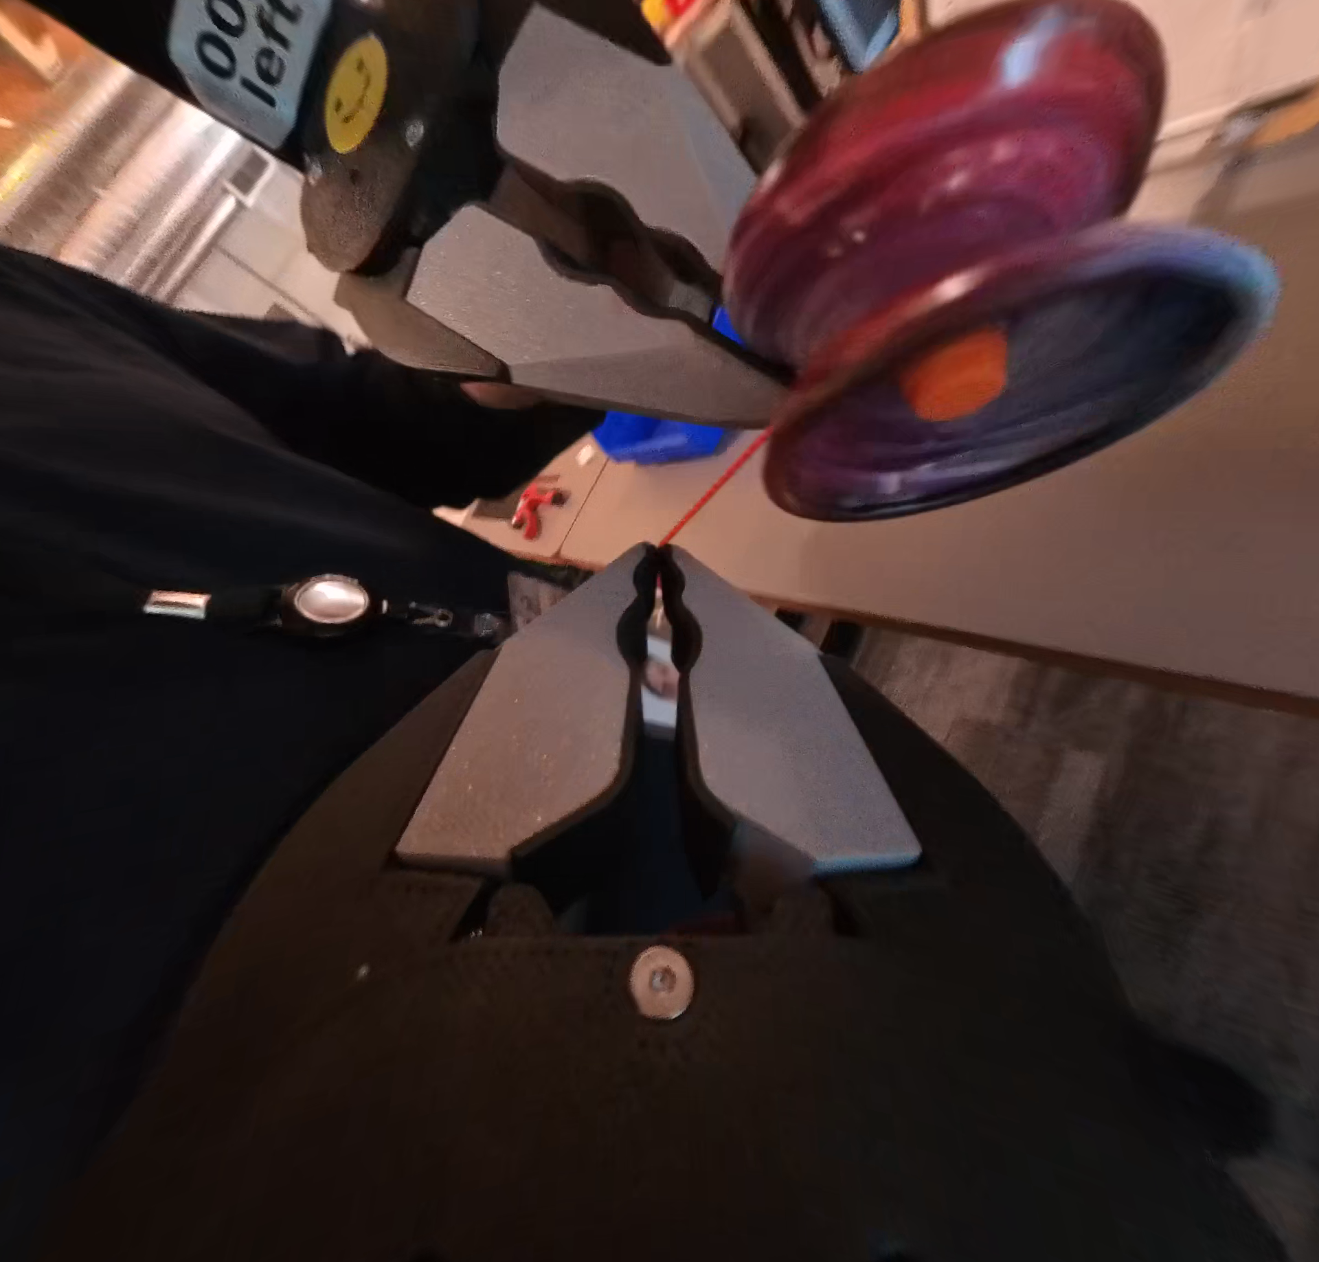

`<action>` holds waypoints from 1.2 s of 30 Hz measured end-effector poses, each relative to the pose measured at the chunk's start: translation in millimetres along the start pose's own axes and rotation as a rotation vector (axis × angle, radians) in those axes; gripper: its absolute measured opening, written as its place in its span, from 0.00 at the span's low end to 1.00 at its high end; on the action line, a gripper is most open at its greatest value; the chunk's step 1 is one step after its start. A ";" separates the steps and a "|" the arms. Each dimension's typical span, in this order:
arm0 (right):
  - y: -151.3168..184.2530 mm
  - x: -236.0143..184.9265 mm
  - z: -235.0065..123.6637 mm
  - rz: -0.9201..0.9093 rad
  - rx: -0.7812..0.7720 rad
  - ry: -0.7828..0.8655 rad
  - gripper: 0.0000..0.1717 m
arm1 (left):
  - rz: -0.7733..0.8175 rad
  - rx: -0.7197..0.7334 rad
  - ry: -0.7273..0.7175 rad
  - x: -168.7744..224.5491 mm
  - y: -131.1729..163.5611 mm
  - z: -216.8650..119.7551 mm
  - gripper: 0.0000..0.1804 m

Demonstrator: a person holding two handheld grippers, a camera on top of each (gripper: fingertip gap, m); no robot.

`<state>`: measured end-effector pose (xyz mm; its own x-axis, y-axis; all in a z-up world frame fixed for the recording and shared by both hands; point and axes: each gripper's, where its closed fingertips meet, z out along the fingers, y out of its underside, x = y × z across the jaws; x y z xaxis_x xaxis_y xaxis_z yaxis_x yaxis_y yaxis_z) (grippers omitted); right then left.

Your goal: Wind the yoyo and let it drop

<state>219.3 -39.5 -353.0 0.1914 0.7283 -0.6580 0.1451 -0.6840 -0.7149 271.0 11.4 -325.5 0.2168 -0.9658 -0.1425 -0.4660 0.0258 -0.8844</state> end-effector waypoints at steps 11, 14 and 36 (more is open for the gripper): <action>-60.9 34.8 -104.1 -0.065 0.337 -0.158 0.00 | -0.445 0.389 0.294 -7.3 -111.0 51.1 0.01; -61.4 56.8 -124.2 -0.091 0.301 -0.071 0.00 | -0.465 0.335 0.446 4.9 -108.5 55.8 0.01; -75.1 29.5 -54.3 -0.313 0.247 0.357 0.00 | -0.360 0.401 0.727 -39.3 -105.4 -10.1 0.00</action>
<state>266.8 31.1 -305.8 0.5005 0.8068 -0.3139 0.0240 -0.3753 -0.9266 303.0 44.1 -222.2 -0.3671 -0.8540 0.3687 -0.1119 -0.3530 -0.9289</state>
